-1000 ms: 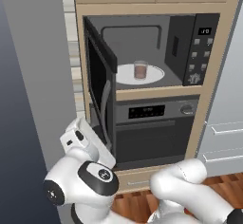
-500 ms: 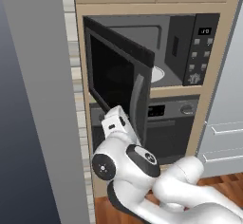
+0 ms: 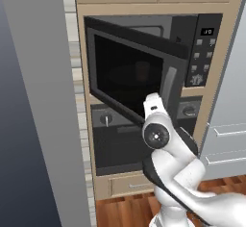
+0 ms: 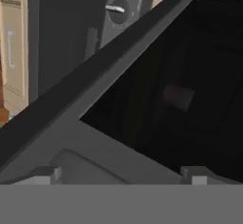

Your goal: Place the microwavable item in the microwave. Then, close the microwave door and press the start button.

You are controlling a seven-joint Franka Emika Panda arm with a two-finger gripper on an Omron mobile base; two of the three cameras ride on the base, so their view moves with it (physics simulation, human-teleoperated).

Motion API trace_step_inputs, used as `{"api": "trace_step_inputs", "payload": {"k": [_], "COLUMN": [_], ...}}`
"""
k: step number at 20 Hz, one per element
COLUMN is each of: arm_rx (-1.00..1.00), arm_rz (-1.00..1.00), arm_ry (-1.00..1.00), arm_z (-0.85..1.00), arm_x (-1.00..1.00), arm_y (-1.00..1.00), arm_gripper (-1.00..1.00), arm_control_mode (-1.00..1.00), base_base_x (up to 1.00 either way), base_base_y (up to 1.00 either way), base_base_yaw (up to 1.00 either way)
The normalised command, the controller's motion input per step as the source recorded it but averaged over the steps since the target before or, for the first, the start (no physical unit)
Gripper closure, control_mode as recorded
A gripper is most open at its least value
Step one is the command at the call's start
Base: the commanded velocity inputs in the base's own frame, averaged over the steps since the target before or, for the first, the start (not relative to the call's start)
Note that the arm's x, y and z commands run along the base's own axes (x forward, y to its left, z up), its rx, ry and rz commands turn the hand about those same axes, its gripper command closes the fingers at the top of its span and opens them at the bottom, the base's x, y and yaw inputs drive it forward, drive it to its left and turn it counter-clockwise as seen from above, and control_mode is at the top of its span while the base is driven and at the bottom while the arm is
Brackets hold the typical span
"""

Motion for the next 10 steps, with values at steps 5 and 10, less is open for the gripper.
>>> {"api": "trace_step_inputs", "payload": {"k": [5,10], "arm_rx": [0.18,0.14], "arm_rz": [0.09,0.14], "arm_ry": [0.0,0.0], "arm_z": [0.02,0.02], "arm_x": [0.89,0.95], "arm_y": [-0.8,-0.5], "arm_gripper": [-1.0,-1.0], "arm_control_mode": [-1.0,-1.0], "base_base_x": [0.0,0.0], "base_base_y": [0.0,0.0], "base_base_yaw": [0.0,0.0]}}
